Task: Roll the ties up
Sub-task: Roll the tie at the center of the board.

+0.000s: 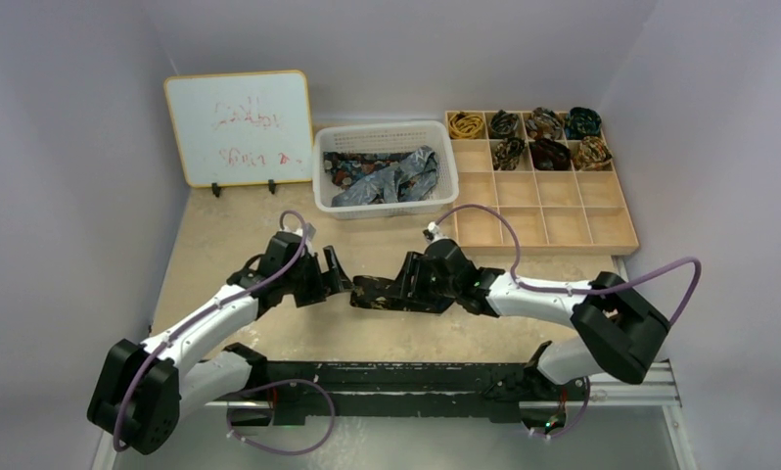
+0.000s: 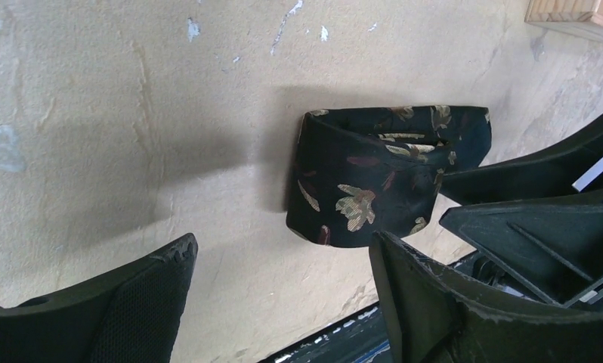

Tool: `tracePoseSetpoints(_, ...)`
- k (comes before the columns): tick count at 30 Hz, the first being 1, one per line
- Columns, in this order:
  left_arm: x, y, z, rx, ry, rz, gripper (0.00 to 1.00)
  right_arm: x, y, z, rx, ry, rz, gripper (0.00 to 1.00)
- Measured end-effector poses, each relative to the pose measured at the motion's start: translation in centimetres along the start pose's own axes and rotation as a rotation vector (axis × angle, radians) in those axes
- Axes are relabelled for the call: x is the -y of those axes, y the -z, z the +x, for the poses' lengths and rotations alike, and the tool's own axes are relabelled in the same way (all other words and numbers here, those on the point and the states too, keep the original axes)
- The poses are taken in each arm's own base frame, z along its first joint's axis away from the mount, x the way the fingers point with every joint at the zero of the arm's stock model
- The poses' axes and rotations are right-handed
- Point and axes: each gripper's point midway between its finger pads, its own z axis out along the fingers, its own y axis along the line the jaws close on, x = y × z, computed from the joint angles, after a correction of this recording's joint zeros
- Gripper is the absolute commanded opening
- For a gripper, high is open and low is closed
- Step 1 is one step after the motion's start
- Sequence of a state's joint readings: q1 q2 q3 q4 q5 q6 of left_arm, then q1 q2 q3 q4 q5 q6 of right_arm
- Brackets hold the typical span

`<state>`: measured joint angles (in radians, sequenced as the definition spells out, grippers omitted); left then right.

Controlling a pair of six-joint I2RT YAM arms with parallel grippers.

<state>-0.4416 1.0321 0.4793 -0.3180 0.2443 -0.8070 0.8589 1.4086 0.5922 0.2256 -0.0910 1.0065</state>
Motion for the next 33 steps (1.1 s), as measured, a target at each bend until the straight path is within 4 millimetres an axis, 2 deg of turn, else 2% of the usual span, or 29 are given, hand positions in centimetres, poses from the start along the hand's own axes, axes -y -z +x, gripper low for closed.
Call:
tracePoseSetpoints(4, 0.2, -0.3, 0.2, -0.019, -0.006, 0.013, 0.82, -0.3, 0.0, -0.7, 0.01, -0.023, -0.044, 0.5)
tracePoseSetpoints(8, 0.3, -0.5, 0.5, -0.037, -0.003, 0.02, 0.82, 0.6, 0.0, -1.1, 0.017, -0.06, -0.058, 0.47)
tracePoseSetpoints(22, 0.7, -0.6, 0.6, -0.046, -0.014, 0.045, 0.82, 1.7, -1.2, 0.1, -0.048, -0.077, -0.054, 0.36)
tracePoseSetpoints(33, 1.0, -1.1, 0.8, -0.068, -0.033, 0.071, 0.82, 1.4, -1.4, -0.3, -0.047, -0.056, -0.059, 0.4)
